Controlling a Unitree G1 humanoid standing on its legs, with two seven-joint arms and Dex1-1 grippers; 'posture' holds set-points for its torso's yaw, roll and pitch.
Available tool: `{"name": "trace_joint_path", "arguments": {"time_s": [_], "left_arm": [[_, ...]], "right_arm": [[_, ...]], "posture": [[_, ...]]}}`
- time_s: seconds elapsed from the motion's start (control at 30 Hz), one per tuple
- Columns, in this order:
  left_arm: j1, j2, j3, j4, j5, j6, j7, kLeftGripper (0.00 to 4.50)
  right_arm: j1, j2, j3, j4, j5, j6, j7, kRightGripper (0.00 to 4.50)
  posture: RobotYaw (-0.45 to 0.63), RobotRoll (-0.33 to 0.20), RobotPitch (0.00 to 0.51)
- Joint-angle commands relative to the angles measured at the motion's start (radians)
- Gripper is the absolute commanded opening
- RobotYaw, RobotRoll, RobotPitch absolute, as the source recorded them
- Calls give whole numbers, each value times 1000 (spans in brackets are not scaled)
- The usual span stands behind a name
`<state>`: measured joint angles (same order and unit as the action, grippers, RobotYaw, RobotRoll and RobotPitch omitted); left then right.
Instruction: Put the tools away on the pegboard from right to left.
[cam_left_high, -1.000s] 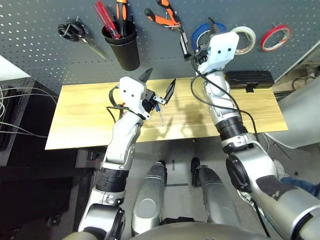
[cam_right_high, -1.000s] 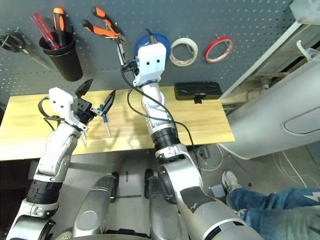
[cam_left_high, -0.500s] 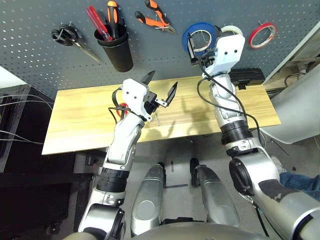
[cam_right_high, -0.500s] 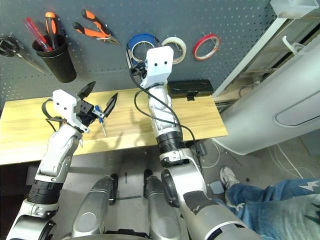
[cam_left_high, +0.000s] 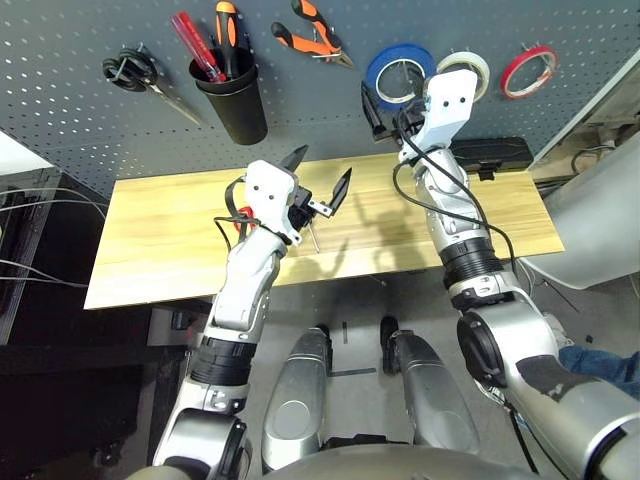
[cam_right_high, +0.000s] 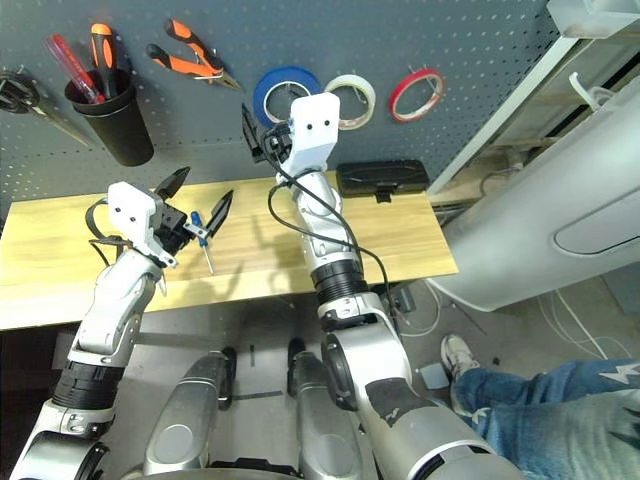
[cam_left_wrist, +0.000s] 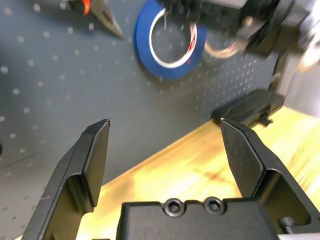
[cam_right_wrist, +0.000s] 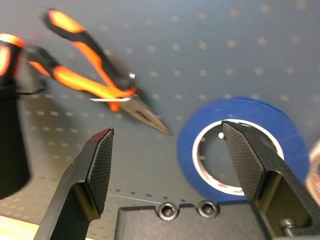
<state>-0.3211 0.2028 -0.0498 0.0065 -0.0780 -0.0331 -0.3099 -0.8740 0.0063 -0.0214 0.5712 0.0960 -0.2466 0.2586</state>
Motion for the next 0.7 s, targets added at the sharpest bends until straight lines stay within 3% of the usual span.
{"name": "trace_joint_path", "arguments": {"time_s": [0.03,0.7], "left_arm": [[13,3,-3,26,14,5,-1,4500],[42,8,-8,22,27,10,8,4500]], "right_arm": [[45,3,26,-40,13,37,48,4456],[124,-24,45,31,17,106,154,4456]], "posture": [[127,0,242],[136,0,254]]}}
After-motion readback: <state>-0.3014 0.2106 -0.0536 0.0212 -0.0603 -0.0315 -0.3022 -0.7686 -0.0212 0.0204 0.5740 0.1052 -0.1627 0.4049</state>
